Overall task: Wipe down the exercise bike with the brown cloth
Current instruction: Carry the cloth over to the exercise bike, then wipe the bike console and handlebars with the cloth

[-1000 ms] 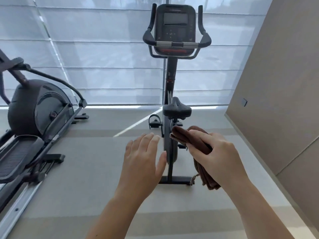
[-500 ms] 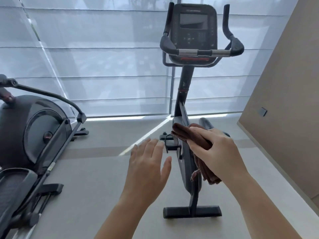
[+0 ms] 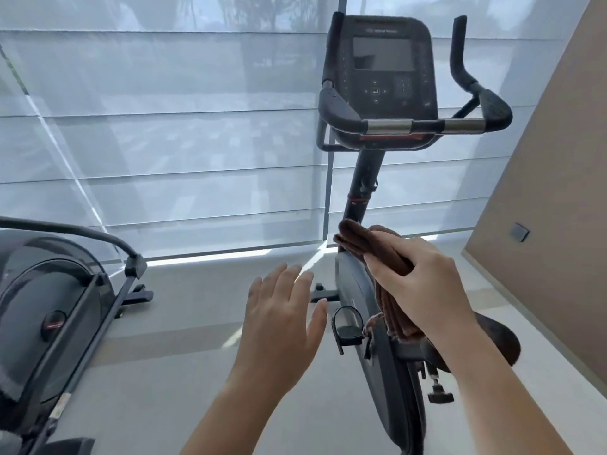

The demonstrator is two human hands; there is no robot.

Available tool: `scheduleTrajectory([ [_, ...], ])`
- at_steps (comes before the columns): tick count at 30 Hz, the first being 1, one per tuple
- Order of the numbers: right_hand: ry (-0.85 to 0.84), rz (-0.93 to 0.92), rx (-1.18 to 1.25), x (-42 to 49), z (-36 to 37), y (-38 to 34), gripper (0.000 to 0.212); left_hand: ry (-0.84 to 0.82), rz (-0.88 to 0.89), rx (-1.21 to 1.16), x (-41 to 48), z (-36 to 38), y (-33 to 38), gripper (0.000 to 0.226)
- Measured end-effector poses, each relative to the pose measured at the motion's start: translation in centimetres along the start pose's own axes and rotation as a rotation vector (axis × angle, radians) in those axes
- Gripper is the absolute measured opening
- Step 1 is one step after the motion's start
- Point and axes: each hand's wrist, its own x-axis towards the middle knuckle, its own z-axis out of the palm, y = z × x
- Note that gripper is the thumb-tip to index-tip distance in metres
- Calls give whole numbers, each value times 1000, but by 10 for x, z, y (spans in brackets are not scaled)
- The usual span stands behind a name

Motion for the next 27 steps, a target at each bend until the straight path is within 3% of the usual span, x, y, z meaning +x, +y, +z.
scheduleTrajectory([
  [4,49,15,55,113,52,28,30,-15,30,24,110,46,-54,43],
  [8,30,1,65,126,54,30,31,-5,81,47,130,54,-59,37],
  [11,67,-27,27,186,67,43,33,-5,84,34,190,75,-79,44],
  [16,83,-38,2,246,79,56,39,-18,86,-8,252,110,-102,36],
  [27,219,-79,-216,359,106,65,41,-7,193,-157,391,165,-168,40],
])
